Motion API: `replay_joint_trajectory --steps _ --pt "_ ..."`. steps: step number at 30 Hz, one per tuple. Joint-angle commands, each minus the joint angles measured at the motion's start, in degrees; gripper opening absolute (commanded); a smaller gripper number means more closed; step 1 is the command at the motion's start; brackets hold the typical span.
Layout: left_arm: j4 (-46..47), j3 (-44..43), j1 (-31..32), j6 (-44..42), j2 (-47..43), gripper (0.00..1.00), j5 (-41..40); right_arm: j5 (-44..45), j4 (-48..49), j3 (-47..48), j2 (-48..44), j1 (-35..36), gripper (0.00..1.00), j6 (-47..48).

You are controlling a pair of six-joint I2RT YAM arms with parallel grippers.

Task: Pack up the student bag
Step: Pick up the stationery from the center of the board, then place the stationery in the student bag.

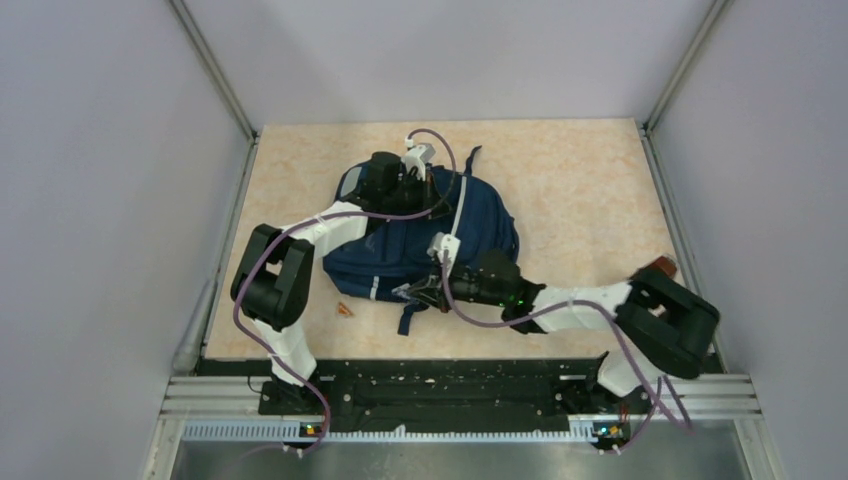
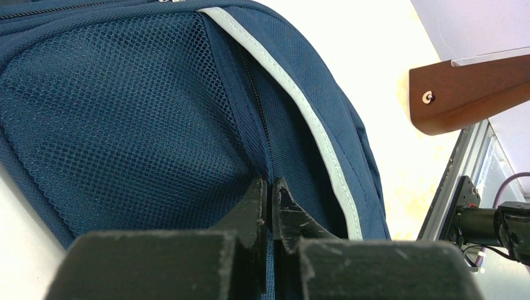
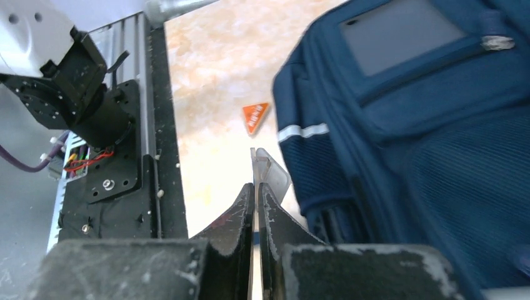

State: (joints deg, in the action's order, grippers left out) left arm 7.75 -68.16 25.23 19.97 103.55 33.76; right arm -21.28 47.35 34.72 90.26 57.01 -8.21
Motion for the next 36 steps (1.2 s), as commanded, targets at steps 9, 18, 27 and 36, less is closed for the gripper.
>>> replay_joint_trajectory --steps 9,18,27,36 --pt "7.9 2.4 -1.9 0.3 -4.1 0.00 -1.8 16.6 -36.0 -0.5 -30.1 -11.1 0.00 2.5" --pt "9.7 4.5 -1.9 1.7 -5.0 0.00 -2.2 21.0 -36.0 7.2 -24.7 -15.8 0.00 3.7" --pt "10.9 5.4 -1.9 2.8 -5.2 0.00 -2.3 26.3 -32.4 14.7 -16.2 -17.4 0.00 3.1" --pt "11.1 5.7 -1.9 2.9 -5.2 0.00 -2.3 28.3 -27.2 19.2 -8.2 -17.7 0.00 0.4"
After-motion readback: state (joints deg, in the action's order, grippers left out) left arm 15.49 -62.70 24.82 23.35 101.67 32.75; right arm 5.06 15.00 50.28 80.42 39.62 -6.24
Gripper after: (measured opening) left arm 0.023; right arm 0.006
